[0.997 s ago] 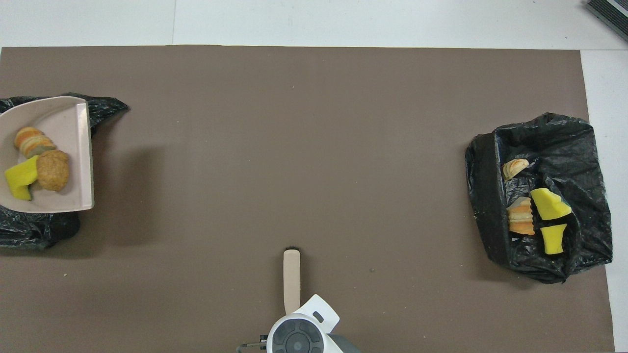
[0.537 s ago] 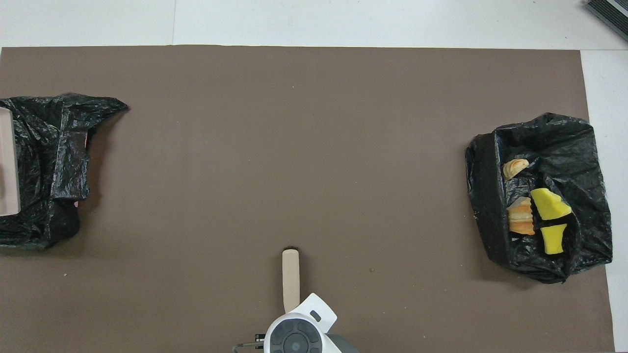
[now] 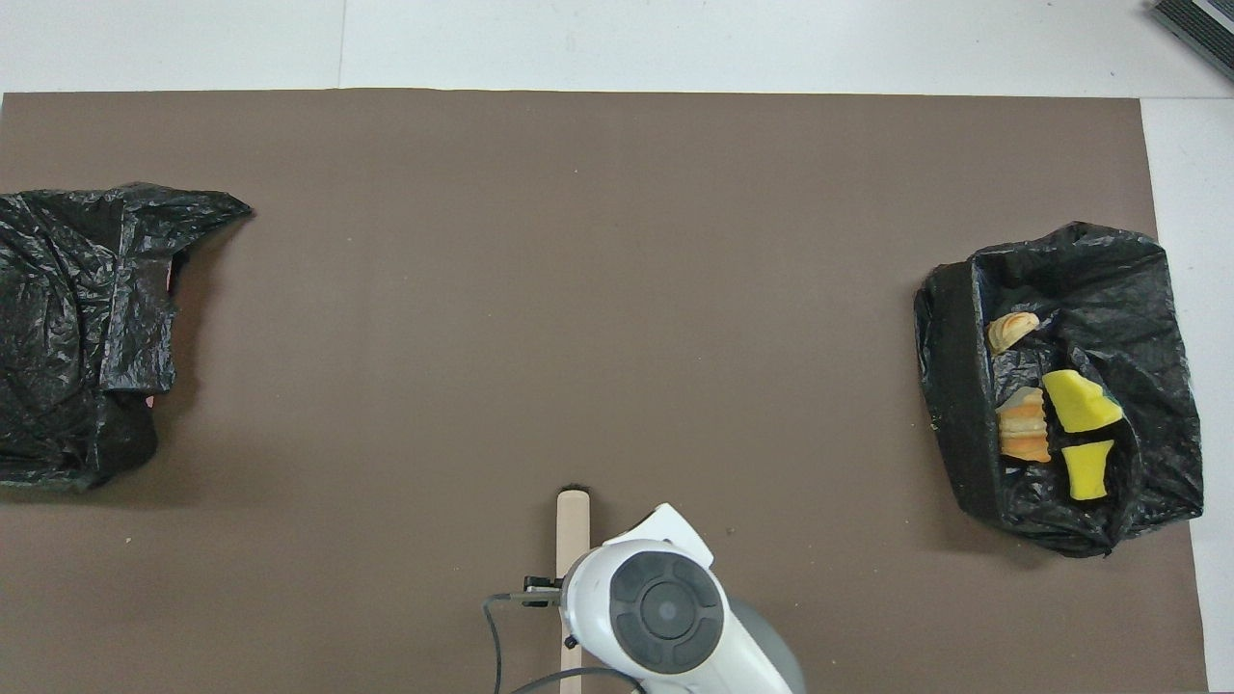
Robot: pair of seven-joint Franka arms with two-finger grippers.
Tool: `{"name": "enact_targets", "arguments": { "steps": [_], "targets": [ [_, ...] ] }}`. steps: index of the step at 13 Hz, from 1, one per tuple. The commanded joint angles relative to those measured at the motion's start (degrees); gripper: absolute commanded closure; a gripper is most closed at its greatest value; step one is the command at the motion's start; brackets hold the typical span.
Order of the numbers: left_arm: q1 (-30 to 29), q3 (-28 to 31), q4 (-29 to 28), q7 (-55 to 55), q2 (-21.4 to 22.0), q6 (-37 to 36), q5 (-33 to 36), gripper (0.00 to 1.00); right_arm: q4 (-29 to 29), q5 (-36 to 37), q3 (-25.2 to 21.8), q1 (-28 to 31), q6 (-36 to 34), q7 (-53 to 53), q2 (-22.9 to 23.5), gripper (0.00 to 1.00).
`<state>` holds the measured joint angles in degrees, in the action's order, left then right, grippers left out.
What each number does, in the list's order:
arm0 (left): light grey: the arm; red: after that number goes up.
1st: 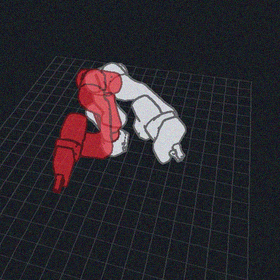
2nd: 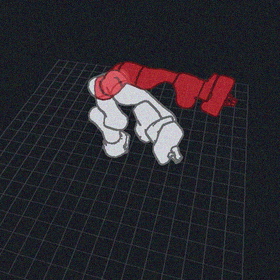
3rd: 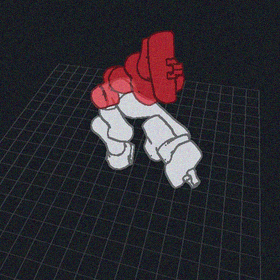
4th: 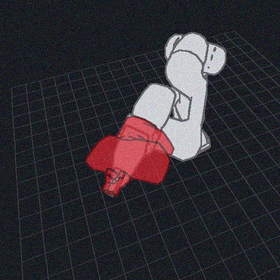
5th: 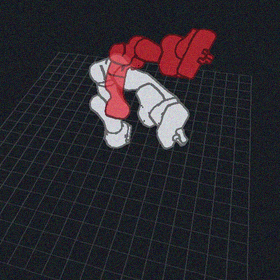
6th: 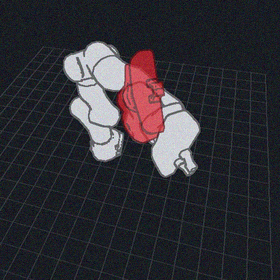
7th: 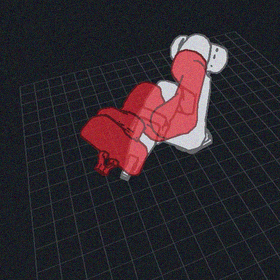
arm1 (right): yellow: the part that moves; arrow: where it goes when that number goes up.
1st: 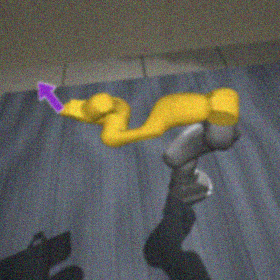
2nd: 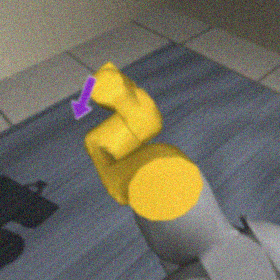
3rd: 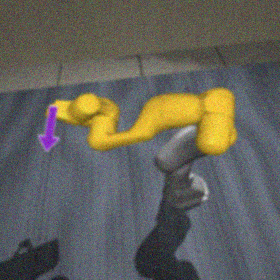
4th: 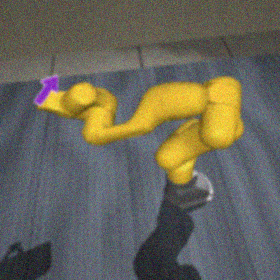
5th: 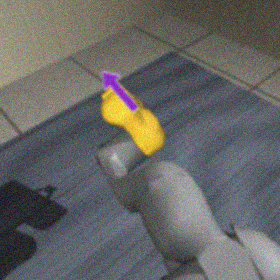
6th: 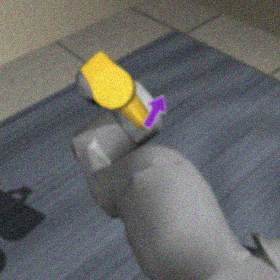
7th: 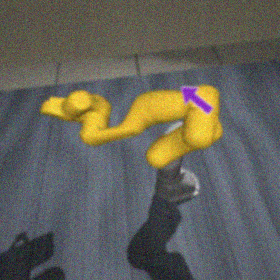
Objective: Sweep and dump trash in bin
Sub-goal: 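Bring the empty dustpan back to the mat center with the left gripper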
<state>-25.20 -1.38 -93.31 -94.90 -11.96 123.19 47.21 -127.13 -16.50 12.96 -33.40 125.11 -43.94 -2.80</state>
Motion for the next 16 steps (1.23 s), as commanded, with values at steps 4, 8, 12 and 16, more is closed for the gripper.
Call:
{"name": "enact_targets", "arguments": {
  "steps": [4,8,12,16],
  "targets": [
    [5.8,0.6,-4.5,15.9,4.3,-3.2,19.6,1.00,6.6,3.2,0.5,13.3,-2.3,6.7,-1.4,0.00],
    [11.6,0.4,-3.9,20.3,4.5,-15.1,24.3,1.00,12.2,5.6,0.5,22.9,-4.9,8.7,-1.0,0.00],
    [16.3,0.2,-3.2,21.9,4.8,-21.8,24.1,1.00,20.1,14.7,0.6,28.1,-14.4,24.0,-0.6,0.00],
    [22.5,-0.1,-2.8,22.0,5.7,-29.0,22.0,1.00,34.7,16.2,0.5,32.7,-26.9,24.3,5.1,0.00]
  ]
}}
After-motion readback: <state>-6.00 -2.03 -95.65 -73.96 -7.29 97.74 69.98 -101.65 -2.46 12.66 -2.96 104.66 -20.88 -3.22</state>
